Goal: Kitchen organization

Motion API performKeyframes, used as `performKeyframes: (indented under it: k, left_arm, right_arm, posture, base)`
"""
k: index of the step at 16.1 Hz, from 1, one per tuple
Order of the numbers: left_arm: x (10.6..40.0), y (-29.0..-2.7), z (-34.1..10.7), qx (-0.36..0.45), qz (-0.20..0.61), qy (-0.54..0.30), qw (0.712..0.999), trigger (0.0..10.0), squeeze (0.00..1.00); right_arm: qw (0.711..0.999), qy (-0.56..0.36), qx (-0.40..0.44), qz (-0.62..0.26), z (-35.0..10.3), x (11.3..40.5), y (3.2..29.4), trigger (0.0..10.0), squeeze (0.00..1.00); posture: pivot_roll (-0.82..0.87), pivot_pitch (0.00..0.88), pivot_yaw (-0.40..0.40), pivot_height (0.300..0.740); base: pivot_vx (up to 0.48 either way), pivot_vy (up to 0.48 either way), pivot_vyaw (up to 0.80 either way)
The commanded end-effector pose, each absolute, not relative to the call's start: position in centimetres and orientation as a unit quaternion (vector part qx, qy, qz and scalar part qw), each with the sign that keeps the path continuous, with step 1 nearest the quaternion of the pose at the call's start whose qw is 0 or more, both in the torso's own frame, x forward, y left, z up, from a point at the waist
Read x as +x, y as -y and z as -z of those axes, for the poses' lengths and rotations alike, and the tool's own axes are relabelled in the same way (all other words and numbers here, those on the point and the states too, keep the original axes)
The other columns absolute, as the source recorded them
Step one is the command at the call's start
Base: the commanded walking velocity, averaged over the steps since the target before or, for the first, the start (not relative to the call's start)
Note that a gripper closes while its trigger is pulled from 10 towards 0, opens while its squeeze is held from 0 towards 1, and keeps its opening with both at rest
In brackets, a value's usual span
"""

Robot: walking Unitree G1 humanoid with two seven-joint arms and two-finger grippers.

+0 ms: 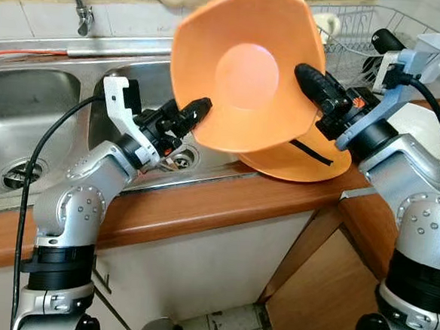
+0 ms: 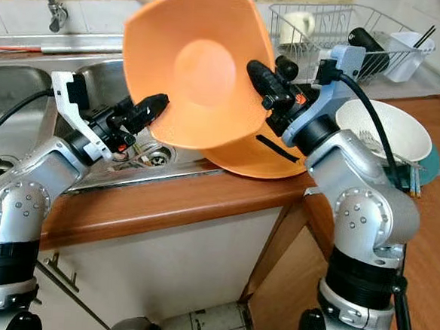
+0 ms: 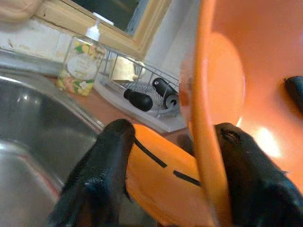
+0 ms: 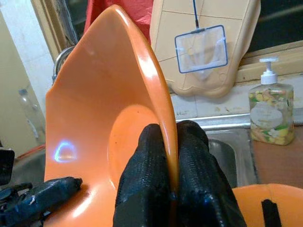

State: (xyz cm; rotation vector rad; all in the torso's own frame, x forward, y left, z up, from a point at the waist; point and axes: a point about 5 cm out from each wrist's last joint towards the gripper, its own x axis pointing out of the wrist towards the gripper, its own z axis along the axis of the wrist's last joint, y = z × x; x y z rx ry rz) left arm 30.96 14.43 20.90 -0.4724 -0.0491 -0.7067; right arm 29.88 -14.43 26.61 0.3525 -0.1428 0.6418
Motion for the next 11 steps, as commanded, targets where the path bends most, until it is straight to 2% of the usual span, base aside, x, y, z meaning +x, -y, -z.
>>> performKeyframes:
  k: [1,11]
  left_arm:
    - [30.96,-14.50,-20.85,-0.226,0.347,0.016,0.910,0.0,0.00]
    - [30.82,-14.56,-21.29,-0.236,0.353,0.033,0.905,0.0,0.00]
  right_arm:
    - [0.929,0.095,0.183,-0.306,-27.23,29.46,15.04,0.0,0.00]
    - [0.930,0.087,0.204,-0.293,-26.72,29.67,15.04,0.0,0.00]
  posture:
    - [0.00,0.000,0.044,0.716]
    - [0.00,0.000,0.039,0.716]
  base:
    - [0.000,0.000,0.00]
    - [0.000,0.000,0.00]
